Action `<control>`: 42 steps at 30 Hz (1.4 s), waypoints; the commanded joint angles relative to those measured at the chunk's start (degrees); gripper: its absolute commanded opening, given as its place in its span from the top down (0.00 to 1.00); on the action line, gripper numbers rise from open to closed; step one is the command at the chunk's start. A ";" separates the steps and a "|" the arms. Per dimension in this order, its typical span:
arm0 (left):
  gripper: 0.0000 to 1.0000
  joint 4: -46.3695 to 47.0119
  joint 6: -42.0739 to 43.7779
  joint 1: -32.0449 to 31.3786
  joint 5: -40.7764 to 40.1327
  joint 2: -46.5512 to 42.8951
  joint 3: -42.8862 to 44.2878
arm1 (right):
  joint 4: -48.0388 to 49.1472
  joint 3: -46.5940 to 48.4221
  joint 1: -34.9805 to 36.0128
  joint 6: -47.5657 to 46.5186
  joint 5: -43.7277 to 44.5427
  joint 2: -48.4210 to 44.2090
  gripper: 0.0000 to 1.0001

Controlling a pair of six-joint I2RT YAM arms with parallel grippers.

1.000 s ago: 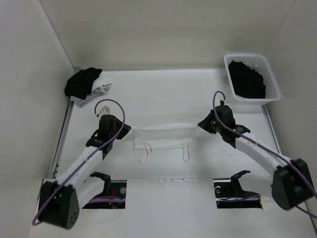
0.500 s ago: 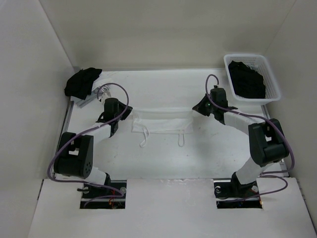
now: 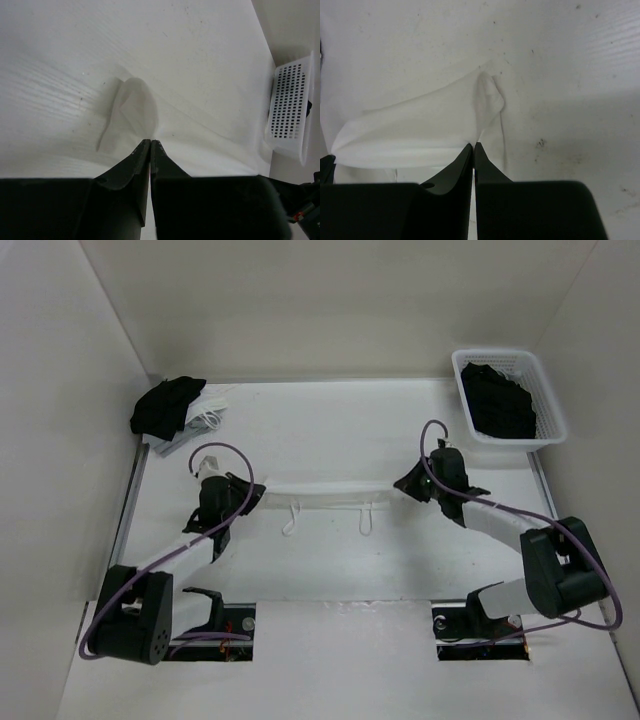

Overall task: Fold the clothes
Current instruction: Fold the tank top

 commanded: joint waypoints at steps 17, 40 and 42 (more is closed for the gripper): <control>0.78 1.63 1.58 4.96 3.34 -12.40 -13.02 | 0.39 -13.15 12.19 6.06 9.95 -10.09 0.69; 0.76 14.97 4.57 -7.96 -3.70 7.97 -4.84 | 14.00 -4.27 7.18 4.11 3.36 5.80 0.95; 0.76 16.38 4.57 -6.82 -2.55 8.33 -6.42 | 15.14 -4.89 7.09 4.56 3.45 6.85 0.95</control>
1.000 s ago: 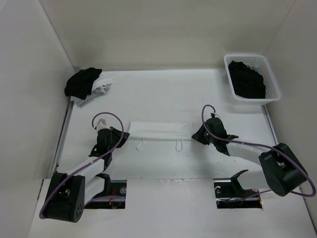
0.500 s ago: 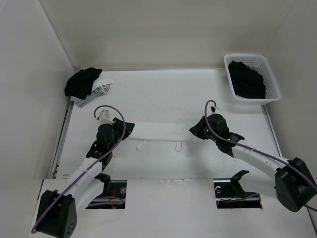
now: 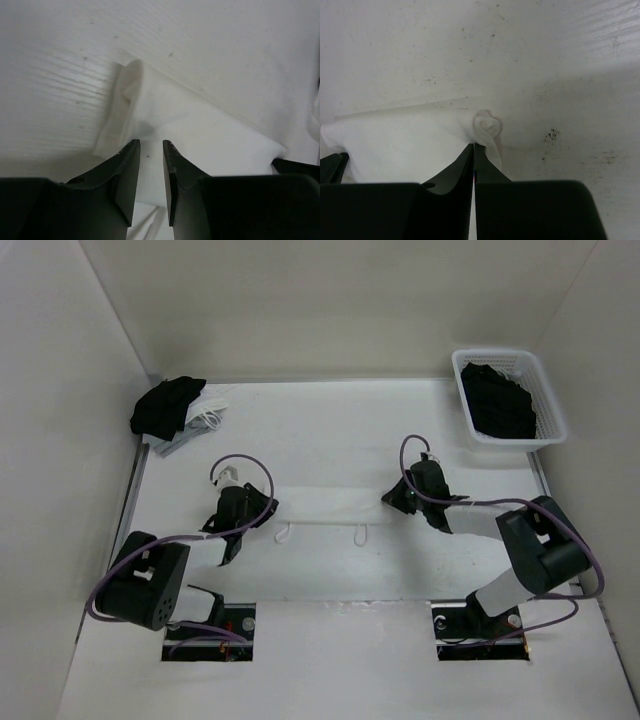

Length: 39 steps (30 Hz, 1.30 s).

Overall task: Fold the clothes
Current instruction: Fold the tank top

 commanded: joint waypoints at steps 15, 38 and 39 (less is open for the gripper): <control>0.69 -0.66 2.09 1.06 3.85 -17.75 -2.57 | 0.98 -8.87 0.31 1.92 1.14 -11.13 0.46; 0.68 -1.27 0.42 -3.95 3.41 -21.88 -0.72 | 7.49 -11.58 -0.04 9.47 -4.40 -9.95 1.00; 0.68 -1.36 0.16 -4.56 2.97 -21.88 -0.90 | 5.13 -12.11 -0.21 9.13 -4.05 -12.77 1.00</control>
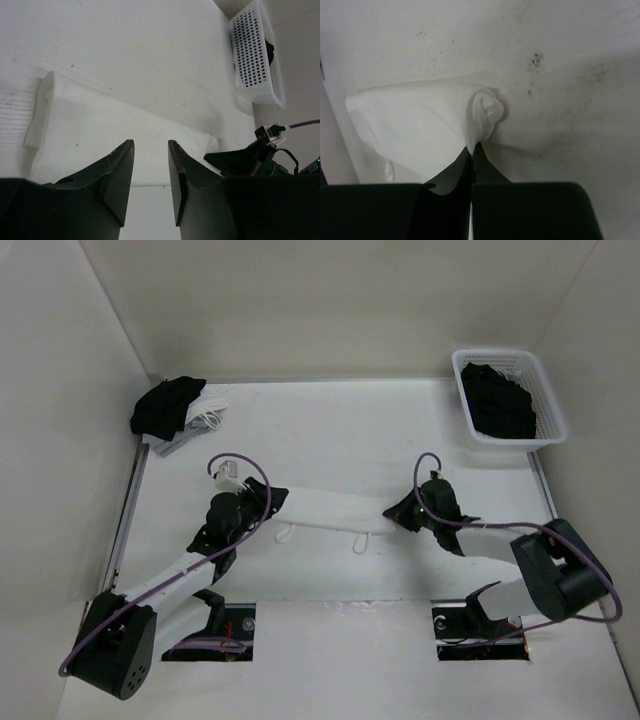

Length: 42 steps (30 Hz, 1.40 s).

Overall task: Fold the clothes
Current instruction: Fold the tank top

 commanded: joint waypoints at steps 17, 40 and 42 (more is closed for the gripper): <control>0.68 0.06 -2.50 -9.77 -5.47 -5.09 0.50 | -42.03 20.87 12.34 -7.20 17.48 -23.42 0.98; 0.66 -4.34 -3.74 -3.09 0.24 -14.34 -1.97 | -46.28 59.31 28.62 -2.55 17.15 20.92 0.65; 0.66 -4.08 -2.94 -3.09 0.24 -12.05 -0.66 | -42.59 55.63 28.62 -2.28 16.09 16.44 0.61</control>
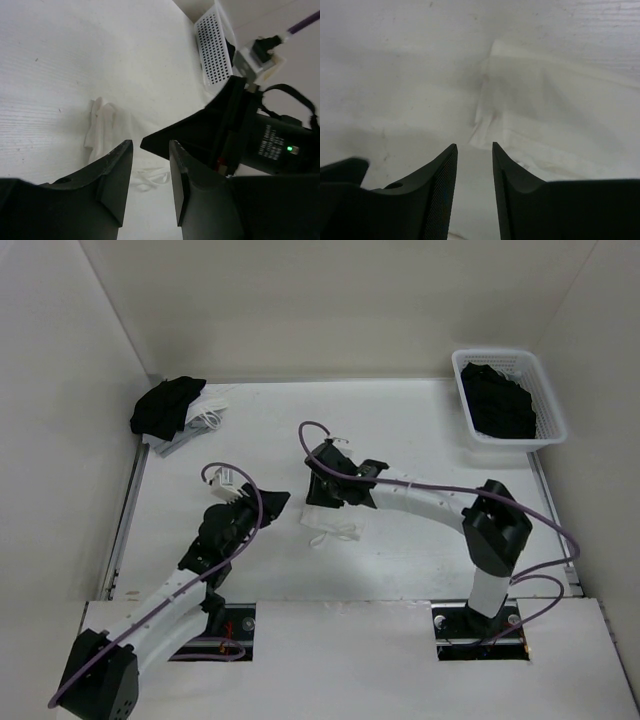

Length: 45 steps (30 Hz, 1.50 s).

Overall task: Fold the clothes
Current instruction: Fold the tank top

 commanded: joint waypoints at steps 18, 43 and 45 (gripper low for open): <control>0.66 21.35 4.56 -10.88 -3.00 42.14 16.91 | 44.64 -41.31 -9.11 -2.15 -9.19 -20.14 0.97; 0.56 16.54 3.76 -2.17 0.97 24.60 9.45 | 46.23 -47.91 -8.59 -2.67 -9.90 -29.52 0.72; 0.55 10.84 5.78 -1.55 -0.96 20.20 8.57 | 44.56 -47.47 -8.76 -4.78 -9.90 -34.00 0.61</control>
